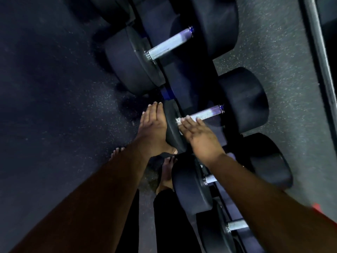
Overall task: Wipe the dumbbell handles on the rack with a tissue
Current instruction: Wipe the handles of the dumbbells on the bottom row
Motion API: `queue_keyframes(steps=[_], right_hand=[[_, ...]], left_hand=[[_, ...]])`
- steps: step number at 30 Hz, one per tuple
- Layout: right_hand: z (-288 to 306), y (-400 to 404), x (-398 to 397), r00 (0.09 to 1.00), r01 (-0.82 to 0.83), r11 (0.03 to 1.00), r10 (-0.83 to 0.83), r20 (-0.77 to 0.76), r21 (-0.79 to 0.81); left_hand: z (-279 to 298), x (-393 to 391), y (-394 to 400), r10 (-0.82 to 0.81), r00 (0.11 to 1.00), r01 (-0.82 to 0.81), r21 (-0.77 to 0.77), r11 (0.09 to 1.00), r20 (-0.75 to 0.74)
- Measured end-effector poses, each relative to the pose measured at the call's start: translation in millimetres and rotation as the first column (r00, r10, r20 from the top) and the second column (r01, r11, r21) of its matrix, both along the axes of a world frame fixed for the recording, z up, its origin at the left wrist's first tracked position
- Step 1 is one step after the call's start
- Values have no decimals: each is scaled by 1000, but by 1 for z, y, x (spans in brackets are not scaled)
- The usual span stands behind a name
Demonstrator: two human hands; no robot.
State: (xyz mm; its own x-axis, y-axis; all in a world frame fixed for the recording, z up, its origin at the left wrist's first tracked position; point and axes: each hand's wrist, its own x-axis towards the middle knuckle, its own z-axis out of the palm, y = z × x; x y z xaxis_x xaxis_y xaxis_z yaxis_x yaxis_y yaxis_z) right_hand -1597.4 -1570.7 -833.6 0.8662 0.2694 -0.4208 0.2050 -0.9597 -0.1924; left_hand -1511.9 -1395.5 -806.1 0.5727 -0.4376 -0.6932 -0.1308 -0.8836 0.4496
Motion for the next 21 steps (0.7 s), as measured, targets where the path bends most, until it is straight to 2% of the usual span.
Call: queue_keyframes(steps=[2,3,4,5,6,7,8,9,10,11,14,16,18,21], right_hand=[[-2,7,-32,974,219,962,-224,15,161],[1,13,-44,909,407,874,-415,-31,265],[0,19,-57,771,617,697,-629,-101,366],[-2,25,-65,579,773,462,-793,-187,435],[-4,31,-67,360,861,188,-882,-305,472],[-4,37,-63,160,872,-84,-883,-442,482],[-3,43,-55,3,818,-320,-828,-561,478],[0,47,-43,-108,720,-511,-751,-651,470],[3,49,-29,-177,620,-641,-676,-715,453],[6,50,-15,-219,527,-726,-618,-755,441],[4,53,21,-312,436,-823,-517,-797,363],[1,56,31,-372,458,-828,-509,-776,324],[4,58,28,-354,510,-806,-514,-781,300],[18,65,13,-263,514,-792,-510,-819,329]], left_hand=[[-1,-1,0,6,1000,-6,0,1000,14],[-2,0,1,11,1000,-11,-2,1000,15],[-4,-1,1,10,1000,-10,-9,1000,17],[-4,-1,2,15,1000,-15,-15,1000,22],[-4,-1,2,13,1000,-13,-20,1000,28],[-4,-1,2,12,999,-11,-27,1000,32],[-4,0,2,6,999,-5,-31,1000,34],[-3,0,3,-2,999,3,-34,999,36],[-3,-1,3,2,999,-1,-37,999,36],[-2,-1,3,-5,999,6,-42,999,42],[-4,0,5,-7,999,10,-61,998,54],[-5,-1,6,-19,998,23,-67,998,54],[-6,-1,8,-22,998,27,-73,997,57],[-6,0,9,-35,997,41,-76,996,75]])
